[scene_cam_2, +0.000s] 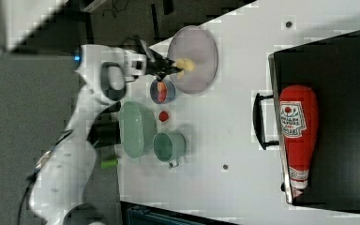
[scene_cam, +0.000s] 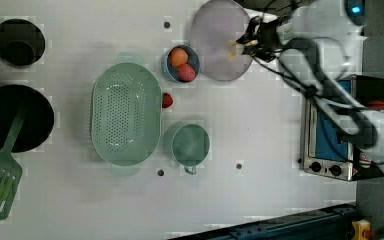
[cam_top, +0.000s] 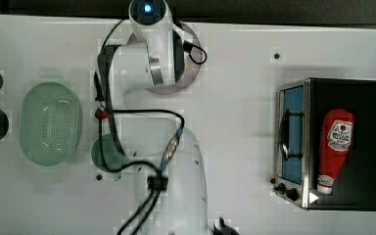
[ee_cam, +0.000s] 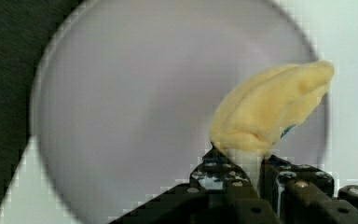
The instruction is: Pick banana from plate and place on table.
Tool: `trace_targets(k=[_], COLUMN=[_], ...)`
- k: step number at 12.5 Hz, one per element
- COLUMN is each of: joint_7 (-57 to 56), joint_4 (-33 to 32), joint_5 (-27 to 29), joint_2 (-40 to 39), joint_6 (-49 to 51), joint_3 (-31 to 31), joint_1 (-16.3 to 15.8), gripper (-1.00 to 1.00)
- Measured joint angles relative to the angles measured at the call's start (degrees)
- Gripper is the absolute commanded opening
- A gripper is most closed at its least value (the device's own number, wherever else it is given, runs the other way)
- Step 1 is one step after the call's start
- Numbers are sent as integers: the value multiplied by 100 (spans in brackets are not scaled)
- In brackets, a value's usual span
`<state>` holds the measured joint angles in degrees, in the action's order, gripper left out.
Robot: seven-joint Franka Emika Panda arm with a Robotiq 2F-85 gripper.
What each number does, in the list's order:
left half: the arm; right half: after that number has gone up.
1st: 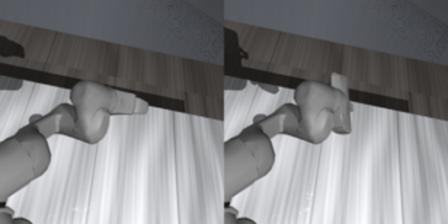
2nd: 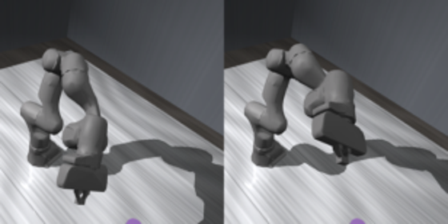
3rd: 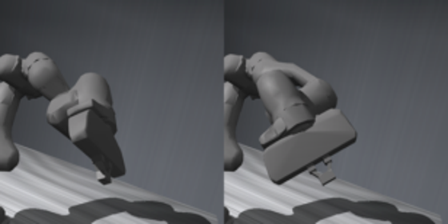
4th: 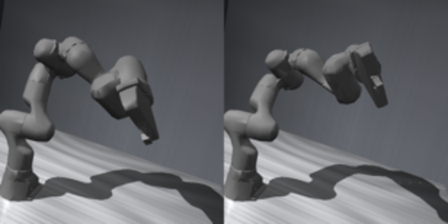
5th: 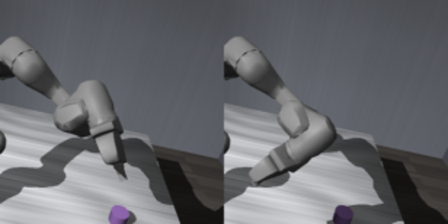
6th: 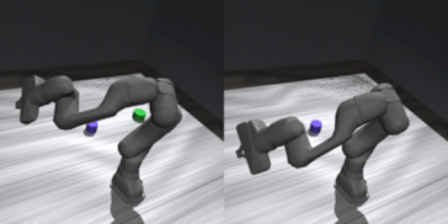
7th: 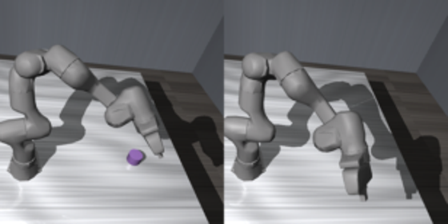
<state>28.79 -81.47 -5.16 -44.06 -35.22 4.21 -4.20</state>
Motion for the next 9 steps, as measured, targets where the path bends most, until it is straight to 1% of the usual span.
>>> trace_targets(k=[2, 4, 6, 7, 9], joint_7=[-21, -42, -48, -48, -41], joint_4=[-50, -263, -593, -817, -1802], joint_5=[-106, -64, -65, -79, 17], joint_2=[758, 1725, 2676, 3106, 4071], joint_6=[408, 799, 901, 895, 855], joint_3=[24, 12, 143, 166, 126], joint_1=[74, 201, 451, 544, 692], gripper=[-65, -65, -65, -65, -65])
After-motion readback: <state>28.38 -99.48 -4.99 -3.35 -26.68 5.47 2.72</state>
